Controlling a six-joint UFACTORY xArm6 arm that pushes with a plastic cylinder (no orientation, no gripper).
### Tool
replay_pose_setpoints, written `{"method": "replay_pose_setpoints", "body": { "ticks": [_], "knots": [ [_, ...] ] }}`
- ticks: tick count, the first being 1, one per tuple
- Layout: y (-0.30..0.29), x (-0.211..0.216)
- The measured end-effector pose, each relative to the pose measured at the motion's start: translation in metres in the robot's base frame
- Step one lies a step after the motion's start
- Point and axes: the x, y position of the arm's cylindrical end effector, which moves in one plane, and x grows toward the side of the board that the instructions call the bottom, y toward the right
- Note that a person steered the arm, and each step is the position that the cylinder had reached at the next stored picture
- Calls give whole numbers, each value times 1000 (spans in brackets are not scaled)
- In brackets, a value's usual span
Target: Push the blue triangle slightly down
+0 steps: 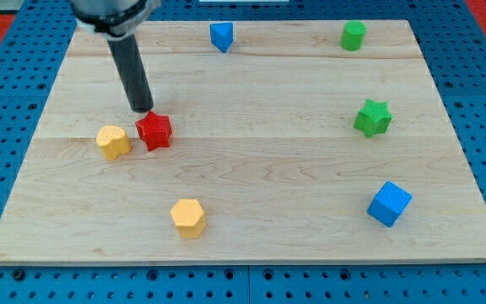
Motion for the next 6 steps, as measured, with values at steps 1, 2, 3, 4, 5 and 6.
{"method": "replay_pose_setpoints", "body": {
  "ticks": [1, 2, 3, 4, 5, 6],
  "knots": [
    [82, -26],
    [181, -90],
    [200, -161],
    [174, -180],
    [135, -128],
    [123, -121]
  ]
}}
